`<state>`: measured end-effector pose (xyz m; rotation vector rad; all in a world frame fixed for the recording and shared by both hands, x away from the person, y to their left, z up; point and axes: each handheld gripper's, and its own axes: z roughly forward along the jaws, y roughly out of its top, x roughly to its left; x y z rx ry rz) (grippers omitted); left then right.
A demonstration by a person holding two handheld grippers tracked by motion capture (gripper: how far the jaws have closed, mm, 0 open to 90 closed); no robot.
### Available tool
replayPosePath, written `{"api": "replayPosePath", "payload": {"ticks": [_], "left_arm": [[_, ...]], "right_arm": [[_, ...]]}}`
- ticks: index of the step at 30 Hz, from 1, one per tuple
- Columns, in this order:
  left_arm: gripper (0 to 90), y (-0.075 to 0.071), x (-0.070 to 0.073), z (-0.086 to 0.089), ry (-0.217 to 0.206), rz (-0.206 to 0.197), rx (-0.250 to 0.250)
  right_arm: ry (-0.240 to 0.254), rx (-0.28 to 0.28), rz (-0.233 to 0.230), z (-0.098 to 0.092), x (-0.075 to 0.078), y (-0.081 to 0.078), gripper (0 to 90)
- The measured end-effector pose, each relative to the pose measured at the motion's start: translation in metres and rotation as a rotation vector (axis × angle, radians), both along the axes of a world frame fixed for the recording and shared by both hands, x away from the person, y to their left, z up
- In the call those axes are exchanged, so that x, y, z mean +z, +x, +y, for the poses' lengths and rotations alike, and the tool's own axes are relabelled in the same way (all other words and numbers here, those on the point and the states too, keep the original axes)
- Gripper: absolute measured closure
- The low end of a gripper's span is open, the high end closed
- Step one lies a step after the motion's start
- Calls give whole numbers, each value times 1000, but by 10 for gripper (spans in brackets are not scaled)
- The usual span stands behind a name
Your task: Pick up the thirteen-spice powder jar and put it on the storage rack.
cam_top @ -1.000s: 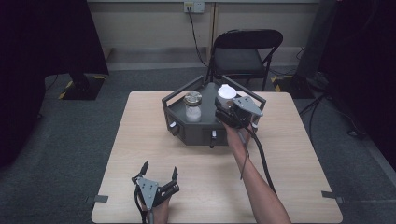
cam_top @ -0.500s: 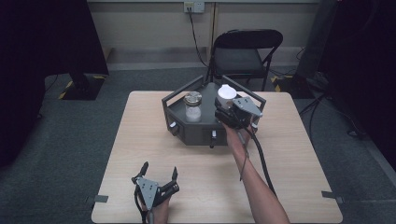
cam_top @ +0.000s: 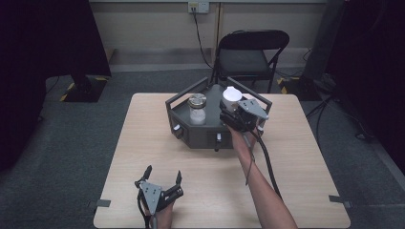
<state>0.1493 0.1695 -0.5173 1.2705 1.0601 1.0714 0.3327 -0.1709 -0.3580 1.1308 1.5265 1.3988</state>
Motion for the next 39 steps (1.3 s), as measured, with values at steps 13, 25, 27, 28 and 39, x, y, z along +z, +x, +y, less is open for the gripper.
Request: {"api": "replayPosePath", "payload": {"ticks": [13, 25, 27, 28, 39], "left_arm": [[5, 0, 0, 0, 1, 0, 0], [5, 0, 0, 0, 1, 0, 0], [5, 0, 0, 0, 0, 0, 0], [5, 0, 0, 0, 0, 0, 0], [5, 0, 0, 0, 1, 0, 2]], "right_arm": [[33, -2, -16, -3, -10, -1, 0], [37, 15, -23, -10, -6, -14, 0], [37, 17, -23, -11, -4, -16, 0], [34, 11, -33, -11, -5, -19, 0], [21, 36, -91, -20, -5, -33, 0]]}}
